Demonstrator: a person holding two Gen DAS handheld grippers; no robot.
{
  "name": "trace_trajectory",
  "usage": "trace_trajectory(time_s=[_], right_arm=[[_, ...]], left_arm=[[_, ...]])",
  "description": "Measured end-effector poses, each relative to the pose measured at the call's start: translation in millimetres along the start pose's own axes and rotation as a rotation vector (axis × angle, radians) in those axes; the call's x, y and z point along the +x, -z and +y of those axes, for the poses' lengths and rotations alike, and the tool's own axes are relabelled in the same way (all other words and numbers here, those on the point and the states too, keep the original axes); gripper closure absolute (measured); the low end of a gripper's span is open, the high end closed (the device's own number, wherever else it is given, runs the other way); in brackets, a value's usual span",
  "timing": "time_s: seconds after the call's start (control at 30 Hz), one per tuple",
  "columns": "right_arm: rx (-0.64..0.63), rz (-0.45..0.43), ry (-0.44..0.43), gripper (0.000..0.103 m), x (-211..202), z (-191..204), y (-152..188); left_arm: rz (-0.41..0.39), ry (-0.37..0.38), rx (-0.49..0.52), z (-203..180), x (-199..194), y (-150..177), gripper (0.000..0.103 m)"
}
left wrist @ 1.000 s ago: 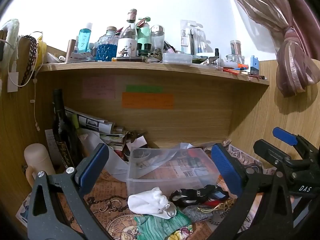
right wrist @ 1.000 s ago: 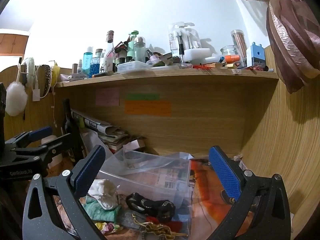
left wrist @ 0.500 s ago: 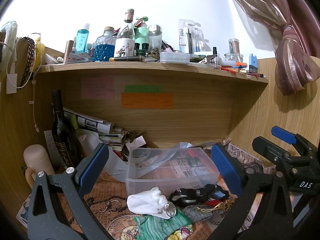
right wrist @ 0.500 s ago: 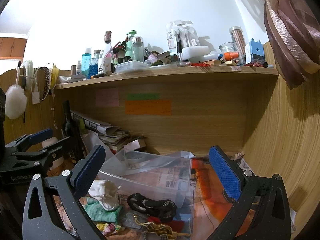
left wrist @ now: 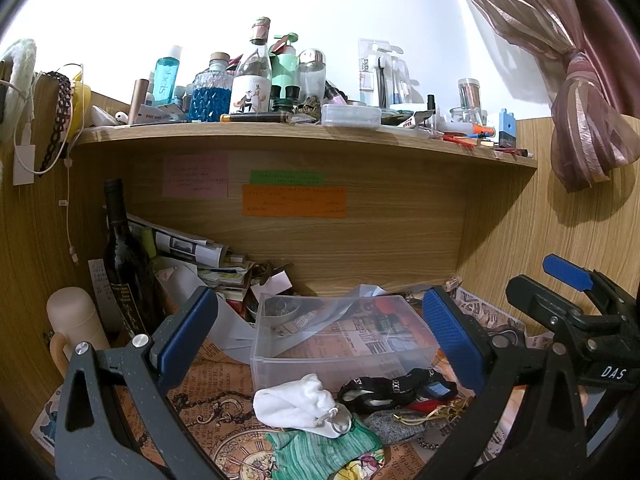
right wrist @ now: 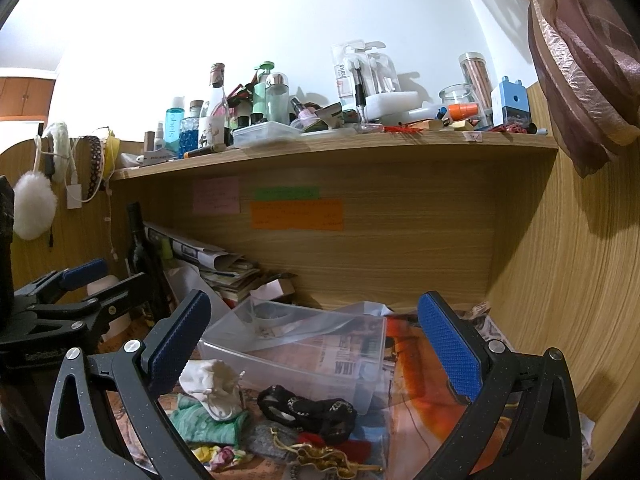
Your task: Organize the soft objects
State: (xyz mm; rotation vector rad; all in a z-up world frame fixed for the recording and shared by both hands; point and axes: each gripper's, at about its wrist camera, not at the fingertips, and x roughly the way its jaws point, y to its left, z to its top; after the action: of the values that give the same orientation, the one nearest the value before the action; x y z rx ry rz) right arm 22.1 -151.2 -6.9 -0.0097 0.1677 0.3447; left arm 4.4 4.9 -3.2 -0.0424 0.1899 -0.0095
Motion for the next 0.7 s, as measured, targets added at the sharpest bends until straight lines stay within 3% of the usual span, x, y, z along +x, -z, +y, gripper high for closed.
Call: trace_trajectory(time_s=[0.7], right_arm=[[0.001,0.001,-0.001,0.0,-1.5,2.1,1.5]], left_arm=[[0.0,0.0,-0.003,-0.1,0.5,0.9,0.0]])
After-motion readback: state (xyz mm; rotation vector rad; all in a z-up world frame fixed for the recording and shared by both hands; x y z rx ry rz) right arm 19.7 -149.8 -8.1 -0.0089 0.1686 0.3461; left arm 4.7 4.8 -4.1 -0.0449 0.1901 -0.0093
